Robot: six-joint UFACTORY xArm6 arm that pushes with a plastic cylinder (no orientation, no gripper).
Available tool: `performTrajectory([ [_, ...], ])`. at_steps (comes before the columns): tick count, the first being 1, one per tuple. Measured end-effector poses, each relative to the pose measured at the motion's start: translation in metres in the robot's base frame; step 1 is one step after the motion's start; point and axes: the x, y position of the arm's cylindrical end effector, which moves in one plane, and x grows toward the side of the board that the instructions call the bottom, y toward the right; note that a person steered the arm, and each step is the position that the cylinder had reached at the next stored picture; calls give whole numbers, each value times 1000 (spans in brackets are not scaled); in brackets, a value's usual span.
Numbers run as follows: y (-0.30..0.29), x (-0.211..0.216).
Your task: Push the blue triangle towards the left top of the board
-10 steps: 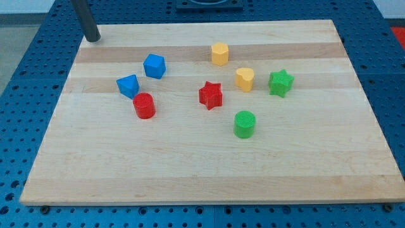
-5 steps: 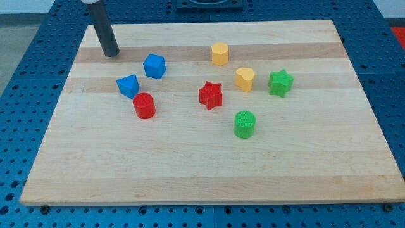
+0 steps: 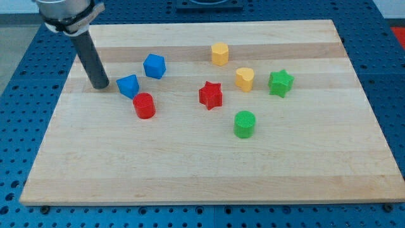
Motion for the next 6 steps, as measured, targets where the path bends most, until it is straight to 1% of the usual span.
performTrajectory([
  [2,10,36],
  [4,60,57],
  [5,73,61],
  [6,67,48],
])
